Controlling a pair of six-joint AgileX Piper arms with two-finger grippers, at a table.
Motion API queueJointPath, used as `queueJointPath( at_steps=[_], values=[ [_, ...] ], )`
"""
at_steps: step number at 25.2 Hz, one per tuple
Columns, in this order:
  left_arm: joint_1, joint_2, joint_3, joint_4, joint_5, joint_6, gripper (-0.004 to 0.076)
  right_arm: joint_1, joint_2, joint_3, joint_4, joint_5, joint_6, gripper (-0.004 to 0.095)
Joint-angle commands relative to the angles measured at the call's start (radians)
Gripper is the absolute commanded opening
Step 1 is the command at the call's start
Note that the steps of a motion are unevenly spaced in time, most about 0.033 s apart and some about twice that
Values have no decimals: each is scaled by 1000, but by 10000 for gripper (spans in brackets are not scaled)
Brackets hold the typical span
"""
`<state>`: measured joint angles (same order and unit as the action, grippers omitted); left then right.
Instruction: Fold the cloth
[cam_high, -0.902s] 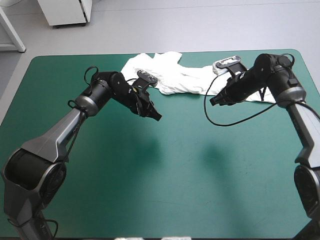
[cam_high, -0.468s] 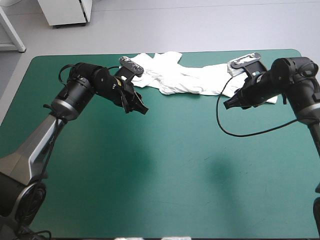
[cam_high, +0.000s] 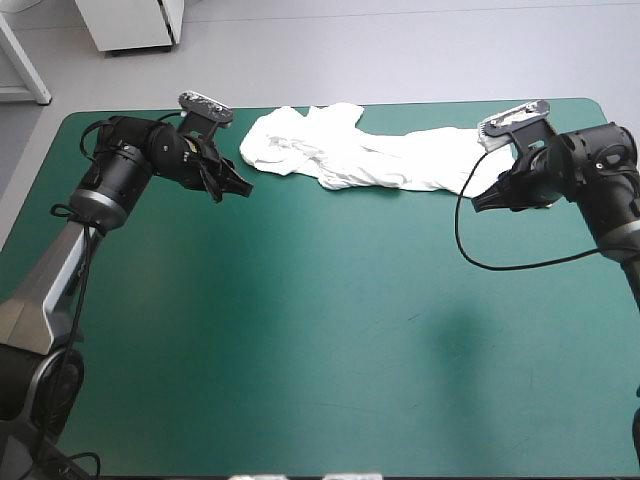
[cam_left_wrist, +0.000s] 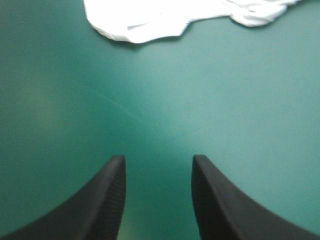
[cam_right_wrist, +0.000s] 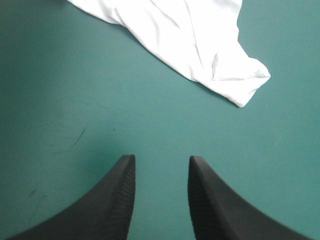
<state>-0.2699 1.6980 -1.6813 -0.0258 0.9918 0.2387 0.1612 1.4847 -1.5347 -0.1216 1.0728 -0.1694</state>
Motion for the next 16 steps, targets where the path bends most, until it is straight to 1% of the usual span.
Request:
queueJointPath(
  at_steps=[1,4,6,9,11,14,16],
  values=[
    [39,-4,-34,-32,-107,-9,317,-34,2,-23,-18,-81,32,403],
    [46,61,-70,-32,-119,-7,341,-81,31,-25,7,-91,39,511],
    [46,114,-117,-32,-115,-7,363,-106,46,-25,18,-102,39,540],
    [44,193,-207,-46,-105,-7,399,-118,57,-25,14,-150,39,541],
    [44,240,-269,-48,-105,-5,407,-119,62,-25,12,-178,39,541],
    [44,377,-439,-50,-109,-12,407,-119,94,-25,17,-167,42,541],
    [44,462,-511,-50,-109,-12,407,-119,112,-27,32,-177,45,541]
  ],
)
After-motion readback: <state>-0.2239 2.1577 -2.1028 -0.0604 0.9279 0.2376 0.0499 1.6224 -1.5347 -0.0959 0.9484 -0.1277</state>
